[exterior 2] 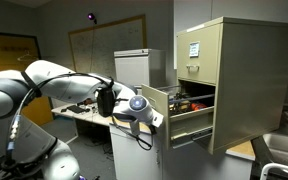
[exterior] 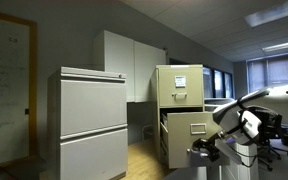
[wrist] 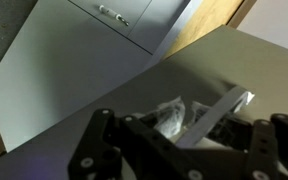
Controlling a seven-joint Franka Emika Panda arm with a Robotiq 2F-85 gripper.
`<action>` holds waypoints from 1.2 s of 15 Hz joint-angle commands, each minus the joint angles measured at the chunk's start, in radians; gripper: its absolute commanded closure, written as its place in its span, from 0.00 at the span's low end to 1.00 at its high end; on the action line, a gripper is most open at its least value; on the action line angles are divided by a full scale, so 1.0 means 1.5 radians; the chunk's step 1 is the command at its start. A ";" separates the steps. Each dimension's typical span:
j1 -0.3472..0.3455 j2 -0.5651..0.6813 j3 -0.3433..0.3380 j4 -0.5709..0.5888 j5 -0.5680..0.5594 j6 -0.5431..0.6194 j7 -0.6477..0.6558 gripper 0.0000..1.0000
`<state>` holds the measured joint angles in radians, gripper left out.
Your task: Open the bottom drawer on the beige filing cabinet
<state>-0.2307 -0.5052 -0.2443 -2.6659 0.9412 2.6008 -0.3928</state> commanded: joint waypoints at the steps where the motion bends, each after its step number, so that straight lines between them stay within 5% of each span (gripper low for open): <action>1: 0.013 -0.075 0.011 -0.139 0.022 0.061 -0.065 0.48; 2: 0.020 -0.098 0.014 -0.162 0.033 0.086 -0.074 0.42; 3: 0.001 -0.017 0.033 -0.074 0.086 0.070 -0.111 0.36; 7: 0.006 -0.032 0.052 -0.086 0.225 0.118 -0.230 0.19; 9: 0.009 -0.033 0.058 -0.083 0.283 0.130 -0.279 0.02; 18: 0.014 -0.108 0.139 -0.083 0.436 0.272 -0.421 0.00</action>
<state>-0.2270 -0.5870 -0.0865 -2.7903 1.5043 2.9496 -0.9025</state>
